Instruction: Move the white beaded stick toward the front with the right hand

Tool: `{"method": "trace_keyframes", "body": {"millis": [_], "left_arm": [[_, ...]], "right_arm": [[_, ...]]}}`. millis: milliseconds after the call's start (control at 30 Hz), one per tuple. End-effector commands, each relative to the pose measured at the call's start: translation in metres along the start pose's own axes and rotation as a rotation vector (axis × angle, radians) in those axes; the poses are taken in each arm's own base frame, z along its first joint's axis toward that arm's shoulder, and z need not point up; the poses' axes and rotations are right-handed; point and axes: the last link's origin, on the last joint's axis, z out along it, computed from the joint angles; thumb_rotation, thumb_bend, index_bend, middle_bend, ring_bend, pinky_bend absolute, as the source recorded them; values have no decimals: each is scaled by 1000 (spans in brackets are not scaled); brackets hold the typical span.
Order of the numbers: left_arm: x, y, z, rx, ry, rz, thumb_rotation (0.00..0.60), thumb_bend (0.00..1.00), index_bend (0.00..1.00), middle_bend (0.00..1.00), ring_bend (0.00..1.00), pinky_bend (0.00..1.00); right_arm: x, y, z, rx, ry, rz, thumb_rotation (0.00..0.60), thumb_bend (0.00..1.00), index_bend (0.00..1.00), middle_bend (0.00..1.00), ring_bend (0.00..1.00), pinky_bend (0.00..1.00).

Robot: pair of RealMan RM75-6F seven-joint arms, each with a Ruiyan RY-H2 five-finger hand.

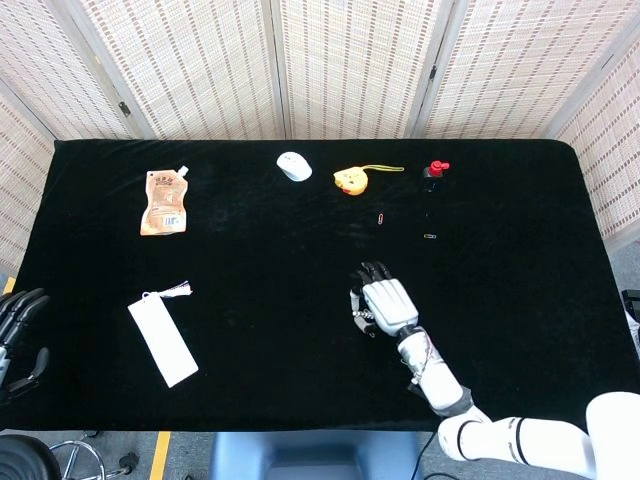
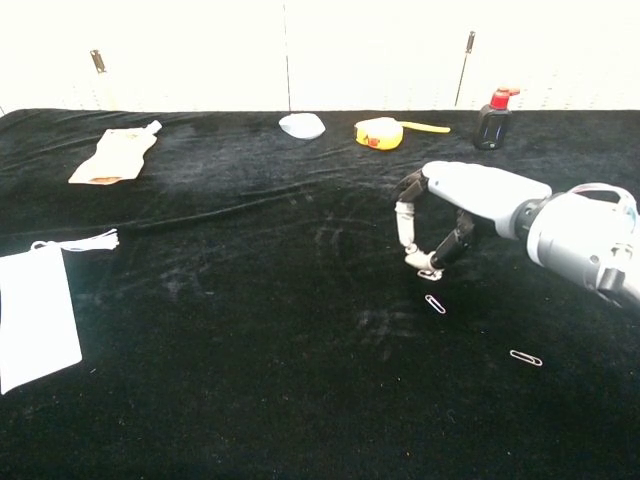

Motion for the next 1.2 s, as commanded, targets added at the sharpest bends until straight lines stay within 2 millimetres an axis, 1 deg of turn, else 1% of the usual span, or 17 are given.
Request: {"method": "trace_keyframes", "body": {"millis": [33, 233, 467, 600, 733, 900, 1200], "left_arm": [[1, -1, 0, 2, 1, 0, 600, 619, 11, 79, 79, 49], [0, -1, 0, 3, -2, 1, 600, 619, 9, 79, 80, 49], [-1, 0, -1, 7, -4, 3, 600, 619, 8, 79, 80, 49], [-1, -1, -1, 9, -2, 4, 600, 619, 8, 80, 80, 49], [0, -1, -1, 8, 0, 3, 600, 619, 8, 80, 80, 49], [-2, -1, -1, 8, -4, 7, 600, 619, 8, 80, 79, 49], [-3, 0, 1, 11, -7, 14, 600, 619, 8, 79, 79, 49]], "right_arm": [[0, -5, -6, 23, 0, 3, 600, 440, 901, 204, 44, 0], [-4, -10, -16, 48, -5, -33, 600, 440, 901, 204, 48, 0], [-16, -6, -17, 42, -12, -85, 600, 442, 901, 204, 45, 0], [-15, -7, -17, 46, -6, -84, 600, 440, 901, 203, 44, 0], [-11, -8, -20, 54, 8, -71, 600, 441, 901, 204, 42, 0], [-4, -4, -33, 64, 22, -63, 600, 442, 901, 204, 38, 0], [-1, 16, -75, 76, 31, -38, 600, 442, 901, 204, 41, 0]]}}
